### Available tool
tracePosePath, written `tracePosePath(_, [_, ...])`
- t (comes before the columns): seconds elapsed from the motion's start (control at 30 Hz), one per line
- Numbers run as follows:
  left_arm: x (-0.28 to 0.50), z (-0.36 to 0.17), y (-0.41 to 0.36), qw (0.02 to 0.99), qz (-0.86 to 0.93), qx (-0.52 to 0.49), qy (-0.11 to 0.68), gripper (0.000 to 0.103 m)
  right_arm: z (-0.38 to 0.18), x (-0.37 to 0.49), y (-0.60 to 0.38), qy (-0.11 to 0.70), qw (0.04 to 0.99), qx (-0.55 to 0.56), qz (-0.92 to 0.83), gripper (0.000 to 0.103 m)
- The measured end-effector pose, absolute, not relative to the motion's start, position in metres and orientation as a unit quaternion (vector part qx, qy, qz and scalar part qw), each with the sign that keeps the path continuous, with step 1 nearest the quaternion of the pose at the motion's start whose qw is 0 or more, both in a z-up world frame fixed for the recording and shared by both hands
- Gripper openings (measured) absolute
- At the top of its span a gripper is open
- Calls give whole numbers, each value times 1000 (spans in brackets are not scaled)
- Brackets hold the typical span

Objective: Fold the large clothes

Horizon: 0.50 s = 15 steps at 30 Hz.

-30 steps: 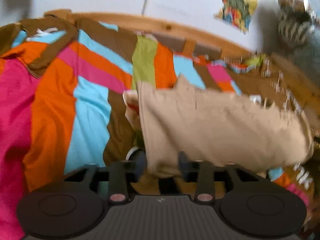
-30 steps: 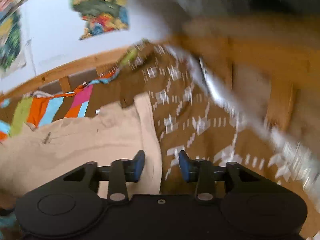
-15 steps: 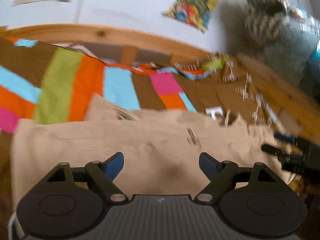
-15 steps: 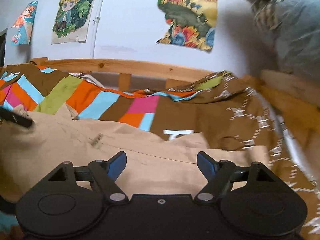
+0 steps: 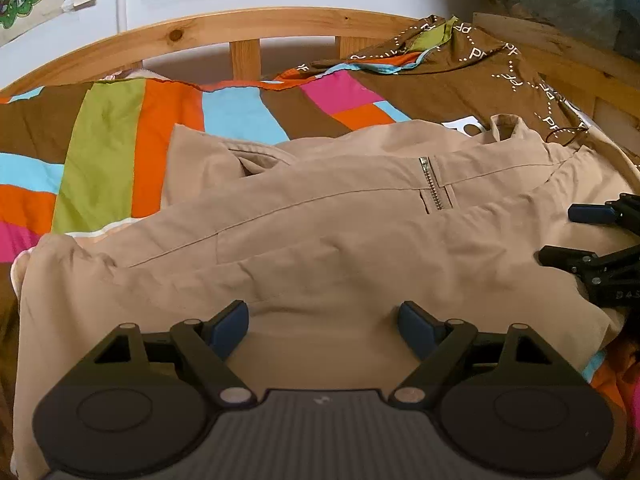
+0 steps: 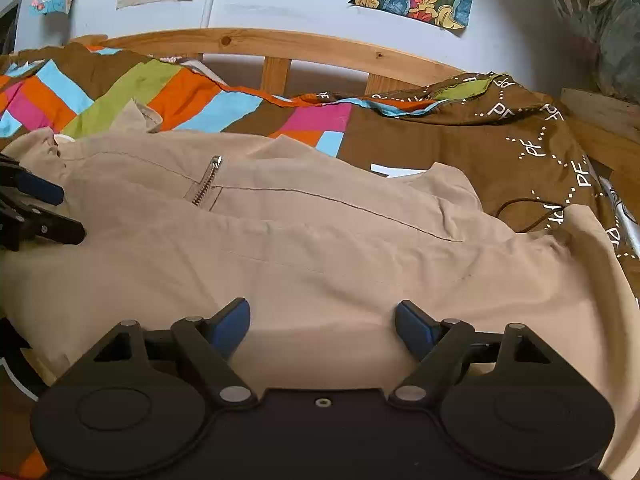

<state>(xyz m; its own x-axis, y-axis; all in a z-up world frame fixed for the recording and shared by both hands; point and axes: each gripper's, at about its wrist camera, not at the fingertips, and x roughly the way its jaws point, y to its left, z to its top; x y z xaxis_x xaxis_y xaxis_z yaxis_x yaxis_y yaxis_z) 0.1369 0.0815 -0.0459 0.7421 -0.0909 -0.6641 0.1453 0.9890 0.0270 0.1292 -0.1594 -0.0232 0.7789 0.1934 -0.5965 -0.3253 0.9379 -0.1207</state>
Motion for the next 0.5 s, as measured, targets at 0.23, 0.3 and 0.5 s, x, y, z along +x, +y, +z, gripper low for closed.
tracePosePath(0.23, [99,-19,95,944,-36,-38,325,97,16,118,-202,244,966,-49,75,82])
tracePosePath(0.3, [82,-13,99,947,-20,-71,313,100,26,121,-217,232,971,-41,26,83])
tracePosePath(0.5, [49,-11,111,943,24,-123,307,102,12,135,-253,290,956,-13,-48,76])
